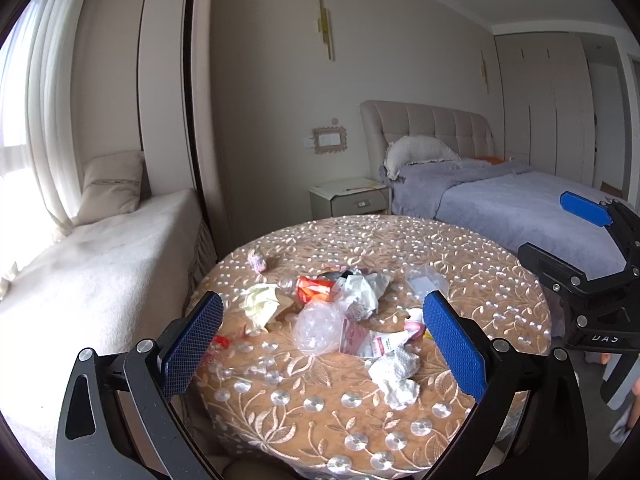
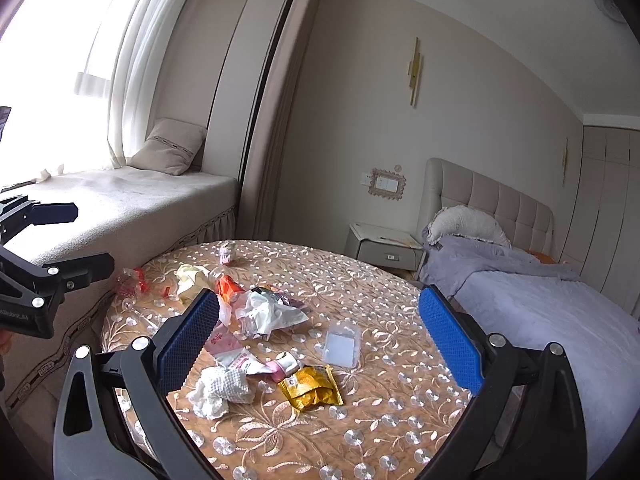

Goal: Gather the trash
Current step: 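Move both tools toward the crumpled yellow paper on the table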

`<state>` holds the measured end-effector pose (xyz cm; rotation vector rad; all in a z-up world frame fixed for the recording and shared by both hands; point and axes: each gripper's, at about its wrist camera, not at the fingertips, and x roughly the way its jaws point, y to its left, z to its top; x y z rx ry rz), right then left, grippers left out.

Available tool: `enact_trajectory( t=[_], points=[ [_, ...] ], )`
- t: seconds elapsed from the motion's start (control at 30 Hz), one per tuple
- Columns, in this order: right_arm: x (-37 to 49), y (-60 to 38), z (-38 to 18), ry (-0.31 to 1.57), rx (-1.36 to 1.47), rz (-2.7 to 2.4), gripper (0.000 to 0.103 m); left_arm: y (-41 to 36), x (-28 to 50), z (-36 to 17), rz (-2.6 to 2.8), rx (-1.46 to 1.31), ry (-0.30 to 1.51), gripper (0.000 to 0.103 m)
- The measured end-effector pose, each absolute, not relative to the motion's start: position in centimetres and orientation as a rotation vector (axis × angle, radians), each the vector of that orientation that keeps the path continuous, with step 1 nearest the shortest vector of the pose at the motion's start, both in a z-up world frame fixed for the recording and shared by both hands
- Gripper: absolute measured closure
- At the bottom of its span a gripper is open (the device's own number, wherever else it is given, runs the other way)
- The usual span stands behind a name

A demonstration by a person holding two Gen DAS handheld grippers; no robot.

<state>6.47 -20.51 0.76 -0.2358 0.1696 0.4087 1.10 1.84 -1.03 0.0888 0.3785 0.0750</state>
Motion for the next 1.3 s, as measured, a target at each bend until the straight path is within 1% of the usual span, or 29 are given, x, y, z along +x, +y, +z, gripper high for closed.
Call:
enact_trajectory(
  t=[0.07,0.3,0.5,0.67,0.93,1.1,1.3],
  points=[
    [6.4,-20.9,0.5,0.135,-0.215,0.448,0.004,2.2,1.5,-1.5,0.085,0.093,0.388,0.005],
    [8.2,-20.7,0.2,0.150,-0.163,0.519,0.004,3.3,3.4,-3.5,0.090,0.039,0.432,0.005],
    [10.6,-20.2,-0.3,0.214,-0.100,0.610,0.004,5.0,5.0,-4.7,0.139,0.018,0.468,0.005],
    [12.2,-18.3,-1.7,0.243,-0.160,0.562,0.004,6.5,6.1,-5.5,0.219,0.007,0.489,0.005],
    [14.6,-15.4,-2.6,0.285,-0.168,0.658,0.004,9.9,8.1,-7.0,0.282,-0.088,0.529,0.005],
    [16.0,-12.5,-2.7,0.313,-0.172,0.759,0.004,11.6,9.6,-8.6,0.355,-0.073,0.564,0.005],
    [18.7,-7.2,-3.2,0.321,-0.321,0.832,0.004,14.6,12.1,-10.7,0.404,-0.094,0.615,0.005]
  ],
)
